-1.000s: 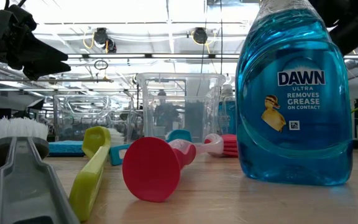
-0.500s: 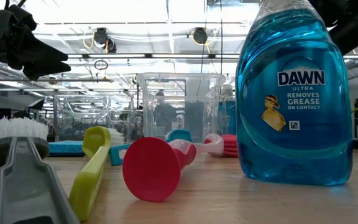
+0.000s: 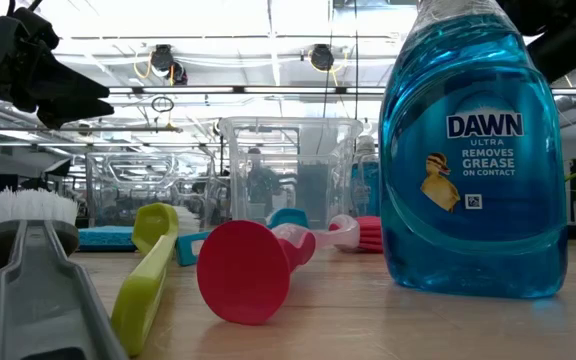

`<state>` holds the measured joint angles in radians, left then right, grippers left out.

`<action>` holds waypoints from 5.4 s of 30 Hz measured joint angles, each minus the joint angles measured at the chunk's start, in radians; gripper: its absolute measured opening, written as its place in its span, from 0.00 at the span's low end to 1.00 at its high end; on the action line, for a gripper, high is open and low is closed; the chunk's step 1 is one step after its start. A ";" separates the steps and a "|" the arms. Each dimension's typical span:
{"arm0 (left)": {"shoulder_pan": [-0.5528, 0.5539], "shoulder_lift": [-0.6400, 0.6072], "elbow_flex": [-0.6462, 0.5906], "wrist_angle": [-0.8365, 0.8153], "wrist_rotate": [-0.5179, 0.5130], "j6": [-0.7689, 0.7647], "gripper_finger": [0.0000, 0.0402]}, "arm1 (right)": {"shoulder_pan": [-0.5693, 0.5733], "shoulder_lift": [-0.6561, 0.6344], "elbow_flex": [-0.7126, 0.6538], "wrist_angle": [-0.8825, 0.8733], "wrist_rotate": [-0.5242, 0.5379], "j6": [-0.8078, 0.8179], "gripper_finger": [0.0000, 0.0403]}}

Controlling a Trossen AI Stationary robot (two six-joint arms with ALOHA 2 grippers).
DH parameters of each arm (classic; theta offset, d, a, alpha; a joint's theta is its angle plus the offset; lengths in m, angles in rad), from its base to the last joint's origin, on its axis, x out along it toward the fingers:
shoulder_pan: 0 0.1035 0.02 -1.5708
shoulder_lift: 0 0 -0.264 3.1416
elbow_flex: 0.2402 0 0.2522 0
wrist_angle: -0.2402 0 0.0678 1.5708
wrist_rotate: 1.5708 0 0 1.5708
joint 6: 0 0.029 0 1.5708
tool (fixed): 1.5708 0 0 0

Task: Pick & Place Kitchen Sink Supplies
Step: Put the blue dishwashing liquid bottle into the right transparent bin

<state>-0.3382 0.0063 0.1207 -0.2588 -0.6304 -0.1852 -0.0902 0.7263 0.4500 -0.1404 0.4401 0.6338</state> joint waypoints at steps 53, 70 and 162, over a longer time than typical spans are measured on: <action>0.000 0.000 0.000 0.001 0.004 -0.085 0.63 | 0.491 0.284 0.306 0.210 -0.541 -0.208 0.53; 0.000 0.000 0.000 -0.010 0.057 -0.078 0.63 | 0.619 0.554 0.492 0.038 -0.486 -0.200 0.50; 0.000 0.000 0.000 -0.059 0.212 -0.084 0.63 | 0.621 0.733 0.402 0.285 -0.369 -0.150 0.83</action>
<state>-0.3379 0.0067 0.1207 -0.3177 -0.4187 -0.2695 0.5312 1.4597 0.8516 0.1443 0.0708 0.4842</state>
